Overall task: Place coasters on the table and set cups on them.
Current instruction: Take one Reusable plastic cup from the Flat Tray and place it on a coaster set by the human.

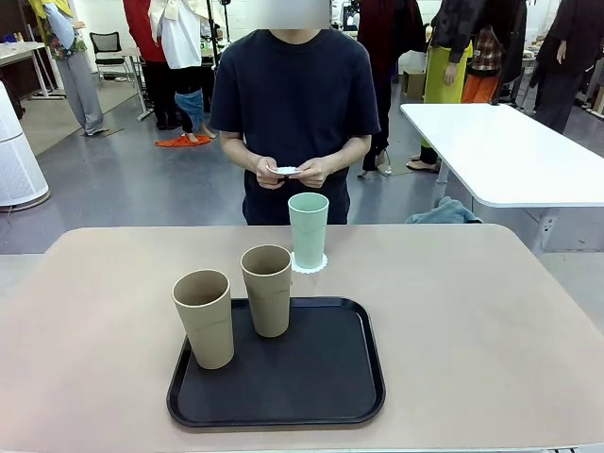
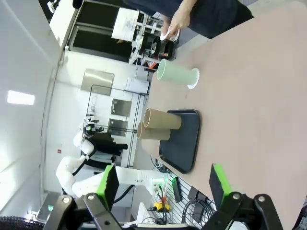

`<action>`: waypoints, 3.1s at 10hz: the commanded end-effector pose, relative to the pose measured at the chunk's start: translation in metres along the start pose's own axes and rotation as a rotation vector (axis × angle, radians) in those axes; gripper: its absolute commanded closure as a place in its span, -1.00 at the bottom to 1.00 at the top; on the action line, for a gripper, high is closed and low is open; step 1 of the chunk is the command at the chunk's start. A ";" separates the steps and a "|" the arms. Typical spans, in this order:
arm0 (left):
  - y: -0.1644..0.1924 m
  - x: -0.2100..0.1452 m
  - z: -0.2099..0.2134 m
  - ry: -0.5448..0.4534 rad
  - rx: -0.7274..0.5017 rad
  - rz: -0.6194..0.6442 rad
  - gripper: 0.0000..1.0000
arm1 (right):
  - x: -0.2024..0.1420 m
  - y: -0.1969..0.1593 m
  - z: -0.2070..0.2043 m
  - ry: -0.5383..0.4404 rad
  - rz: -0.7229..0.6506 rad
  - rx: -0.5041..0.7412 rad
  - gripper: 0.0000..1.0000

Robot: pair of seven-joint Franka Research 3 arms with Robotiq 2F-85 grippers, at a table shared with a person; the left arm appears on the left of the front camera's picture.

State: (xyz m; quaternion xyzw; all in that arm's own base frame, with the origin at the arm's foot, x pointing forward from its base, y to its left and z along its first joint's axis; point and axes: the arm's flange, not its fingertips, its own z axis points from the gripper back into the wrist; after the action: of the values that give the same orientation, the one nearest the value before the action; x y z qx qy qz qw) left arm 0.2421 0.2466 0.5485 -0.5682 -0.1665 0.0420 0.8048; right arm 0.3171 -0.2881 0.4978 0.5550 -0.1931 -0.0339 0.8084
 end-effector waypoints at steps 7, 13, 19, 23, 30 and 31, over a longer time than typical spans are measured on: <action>-0.002 -0.002 0.001 -0.006 -0.013 -0.006 -1.00 | -0.004 -0.008 0.011 -0.016 -0.028 -0.005 -1.00; -0.002 -0.002 0.001 -0.006 -0.013 -0.006 -1.00 | -0.004 -0.008 0.011 -0.016 -0.028 -0.005 -1.00; -0.002 -0.002 0.001 -0.006 -0.013 -0.006 -1.00 | -0.004 -0.008 0.011 -0.016 -0.028 -0.005 -1.00; -0.002 -0.002 0.001 -0.006 -0.013 -0.006 -1.00 | -0.004 -0.008 0.011 -0.016 -0.028 -0.005 -1.00; -0.002 -0.002 0.001 -0.006 -0.013 -0.006 -1.00 | -0.004 -0.008 0.011 -0.016 -0.028 -0.005 -1.00; 0.000 0.000 0.000 0.000 0.000 0.000 -1.00 | -0.004 -0.008 0.011 -0.016 -0.028 -0.005 -1.00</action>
State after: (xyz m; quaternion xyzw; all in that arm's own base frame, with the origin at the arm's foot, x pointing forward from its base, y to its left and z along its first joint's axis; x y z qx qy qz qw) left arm 0.2423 0.2466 0.5484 -0.5683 -0.1663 0.0421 0.8048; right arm 0.3118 -0.3001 0.4958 0.5516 -0.1904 -0.0490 0.8106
